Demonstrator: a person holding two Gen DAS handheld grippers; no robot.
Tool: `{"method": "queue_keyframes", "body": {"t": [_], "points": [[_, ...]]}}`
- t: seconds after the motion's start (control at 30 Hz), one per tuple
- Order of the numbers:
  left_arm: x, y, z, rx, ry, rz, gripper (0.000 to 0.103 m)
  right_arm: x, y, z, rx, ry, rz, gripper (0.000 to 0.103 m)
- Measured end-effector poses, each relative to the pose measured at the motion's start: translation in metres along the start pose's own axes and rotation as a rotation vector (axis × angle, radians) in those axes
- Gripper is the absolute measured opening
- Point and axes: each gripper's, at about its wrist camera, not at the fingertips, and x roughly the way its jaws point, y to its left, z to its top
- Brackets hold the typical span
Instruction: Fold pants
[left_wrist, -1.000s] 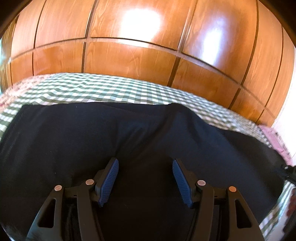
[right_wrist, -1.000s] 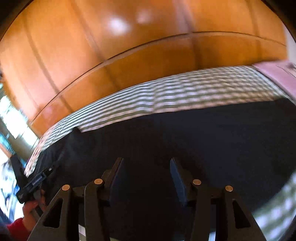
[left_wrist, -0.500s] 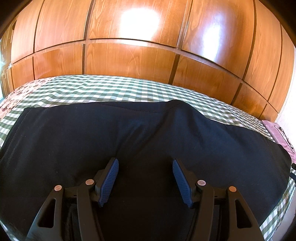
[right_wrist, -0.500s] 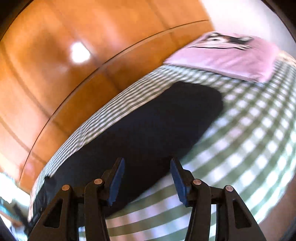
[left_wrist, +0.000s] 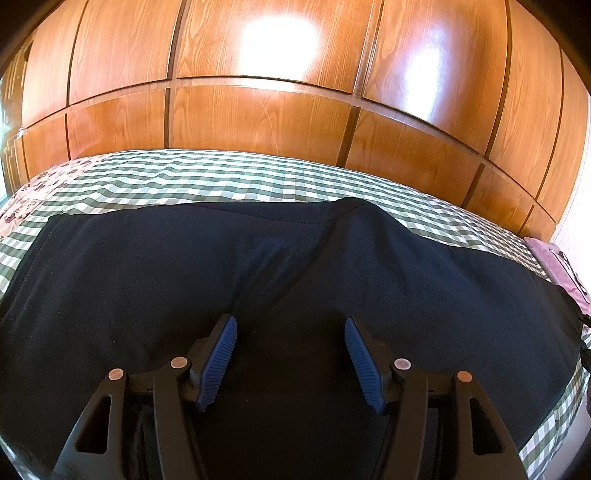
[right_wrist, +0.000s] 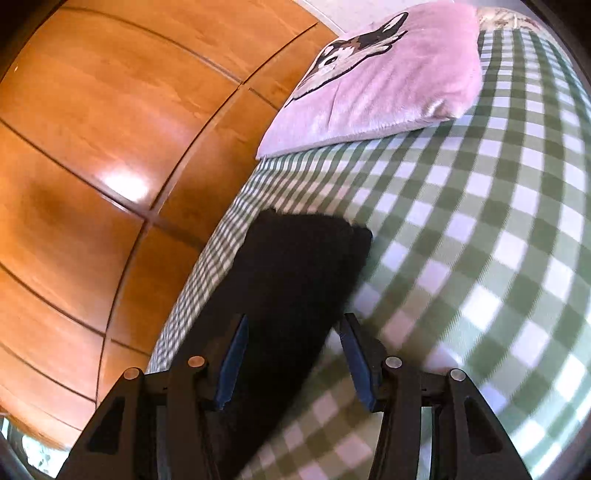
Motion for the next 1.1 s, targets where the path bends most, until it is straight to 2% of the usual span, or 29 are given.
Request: {"method": "queue_keyframes", "body": {"t": [0.03,0.1,0.17,0.43,0.57,0.83,1.1], "points": [[0.000,0.000,0.000,0.001,0.000,0.000,0.062,0.004,0.000,0.002,0.002,-0.003,0.002,0.047],[0.000,0.000,0.000,0.001,0.001,0.002,0.062,0.008,-0.002,0.005,0.010,-0.002,0.002,0.036],[0.000,0.000,0.000,0.005,0.001,0.006,0.062,0.014,-0.006,0.007,0.031,-0.001,0.015,0.029],[0.000,-0.001,0.000,0.004,0.002,0.007,0.062,0.002,-0.007,0.003,0.065,-0.006,0.042,0.019],[0.000,-0.001,0.000,0.006,0.001,0.009,0.062,-0.006,0.009,0.003,0.076,-0.028,0.052,0.017],[0.000,0.000,0.000,0.000,-0.001,0.002,0.062,-0.036,0.092,0.000,-0.189,-0.078,0.042,0.016],[-0.001,0.003,0.000,-0.011,-0.004,-0.013,0.062,-0.069,0.176,-0.027,-0.406,-0.139,0.078,0.016]]}}
